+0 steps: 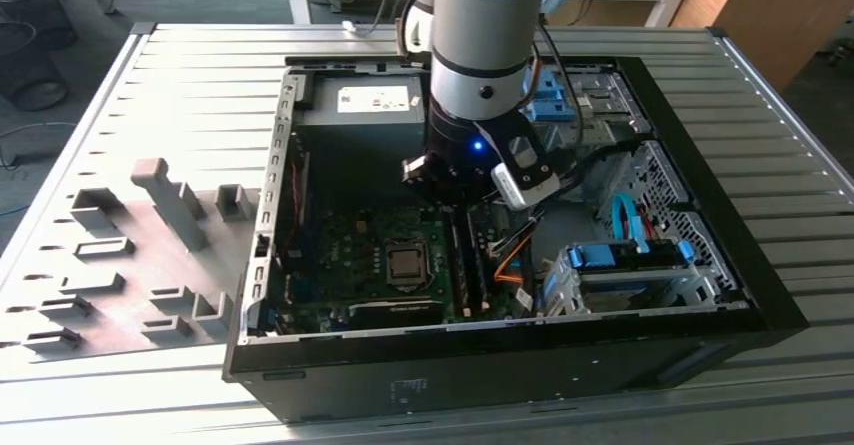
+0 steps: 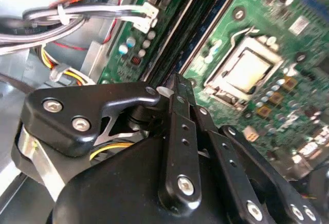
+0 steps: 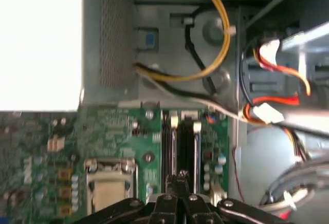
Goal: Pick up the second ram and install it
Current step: 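Press down the second ram until it locks into place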
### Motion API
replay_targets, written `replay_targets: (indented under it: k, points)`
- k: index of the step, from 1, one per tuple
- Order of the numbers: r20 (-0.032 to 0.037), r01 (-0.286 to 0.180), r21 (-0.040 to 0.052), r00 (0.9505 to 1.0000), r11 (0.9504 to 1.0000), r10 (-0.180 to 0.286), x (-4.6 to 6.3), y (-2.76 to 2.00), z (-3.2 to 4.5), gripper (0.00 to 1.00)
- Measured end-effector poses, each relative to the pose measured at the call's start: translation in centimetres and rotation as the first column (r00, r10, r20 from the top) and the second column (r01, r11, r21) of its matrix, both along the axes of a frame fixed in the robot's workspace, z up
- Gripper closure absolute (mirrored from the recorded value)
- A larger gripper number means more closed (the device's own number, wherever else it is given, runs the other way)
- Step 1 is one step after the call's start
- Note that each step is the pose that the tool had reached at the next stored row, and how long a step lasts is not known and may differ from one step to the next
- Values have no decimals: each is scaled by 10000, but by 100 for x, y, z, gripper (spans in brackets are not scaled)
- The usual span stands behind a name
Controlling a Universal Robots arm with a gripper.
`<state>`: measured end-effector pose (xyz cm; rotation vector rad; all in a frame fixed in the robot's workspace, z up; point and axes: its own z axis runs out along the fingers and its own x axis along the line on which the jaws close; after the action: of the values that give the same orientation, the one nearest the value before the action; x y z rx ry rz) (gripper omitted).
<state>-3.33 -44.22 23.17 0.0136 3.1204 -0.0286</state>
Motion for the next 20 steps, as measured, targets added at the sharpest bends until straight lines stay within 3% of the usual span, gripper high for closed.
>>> replay_targets:
  k: [3,6,17,20]
  points:
    - [0,1,-1,10000,10000,-1,0,69,-55,89]
    - [0,0,-1,10000,10000,0,0,101,-96,89]
    - [-1,0,-4,10000,10000,0,0,113,-140,89]
    - [9,0,10,10000,10000,0,0,117,-94,89]
